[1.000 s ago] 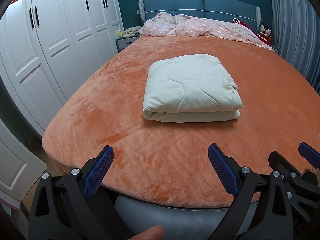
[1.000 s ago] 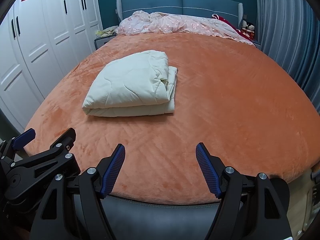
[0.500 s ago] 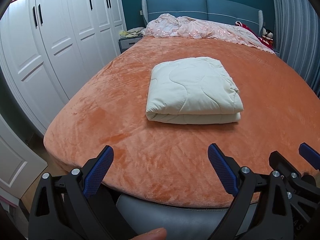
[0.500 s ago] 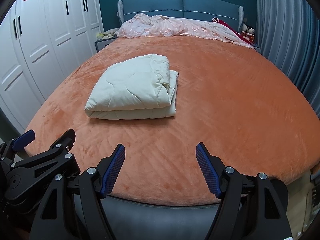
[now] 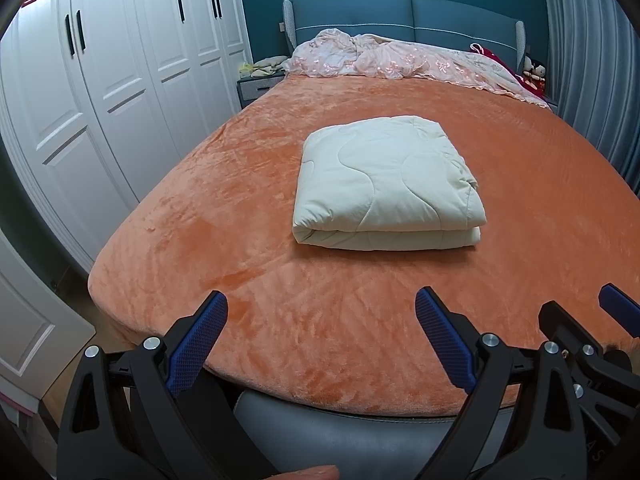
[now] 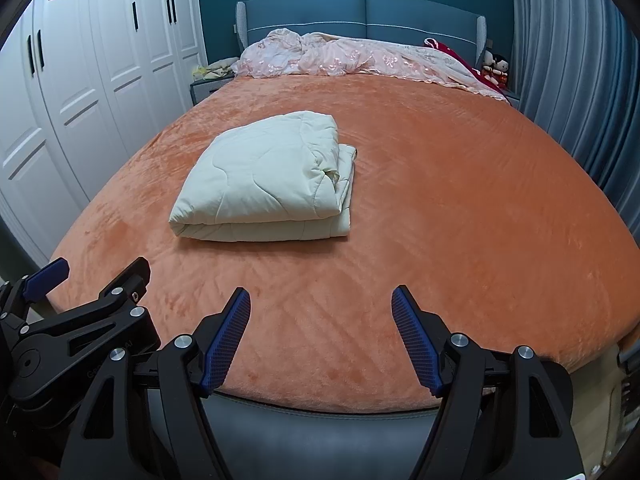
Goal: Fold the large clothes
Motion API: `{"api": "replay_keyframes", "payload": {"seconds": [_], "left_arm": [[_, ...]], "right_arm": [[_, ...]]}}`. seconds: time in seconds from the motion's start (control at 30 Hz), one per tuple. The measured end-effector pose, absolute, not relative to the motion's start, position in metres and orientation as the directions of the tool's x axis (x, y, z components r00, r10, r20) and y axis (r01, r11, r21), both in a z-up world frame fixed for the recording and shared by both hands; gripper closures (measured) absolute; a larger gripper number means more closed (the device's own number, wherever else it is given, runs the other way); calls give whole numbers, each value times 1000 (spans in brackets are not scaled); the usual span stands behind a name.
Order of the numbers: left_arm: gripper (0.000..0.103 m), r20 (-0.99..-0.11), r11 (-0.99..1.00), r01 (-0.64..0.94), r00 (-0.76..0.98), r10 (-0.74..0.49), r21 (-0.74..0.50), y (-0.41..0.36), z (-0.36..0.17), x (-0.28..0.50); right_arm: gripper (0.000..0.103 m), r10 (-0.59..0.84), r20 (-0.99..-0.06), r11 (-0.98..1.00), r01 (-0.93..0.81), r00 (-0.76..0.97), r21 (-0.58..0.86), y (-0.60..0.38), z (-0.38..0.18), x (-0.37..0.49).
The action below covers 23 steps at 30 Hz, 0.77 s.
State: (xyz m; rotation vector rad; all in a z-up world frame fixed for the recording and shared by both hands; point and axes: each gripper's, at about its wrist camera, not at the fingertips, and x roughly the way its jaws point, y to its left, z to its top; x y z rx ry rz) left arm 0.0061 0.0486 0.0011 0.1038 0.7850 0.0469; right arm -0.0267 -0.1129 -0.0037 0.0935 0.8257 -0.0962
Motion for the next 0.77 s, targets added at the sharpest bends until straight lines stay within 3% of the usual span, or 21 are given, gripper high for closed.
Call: {"api": "replay_keyframes", "payload": {"seconds": [0.77], "left_arm": [[16, -725, 996, 7, 686, 58, 86, 55, -4, 13]], "right_arm": [[32, -56, -740, 992, 122, 670, 36, -112, -4, -26]]}}
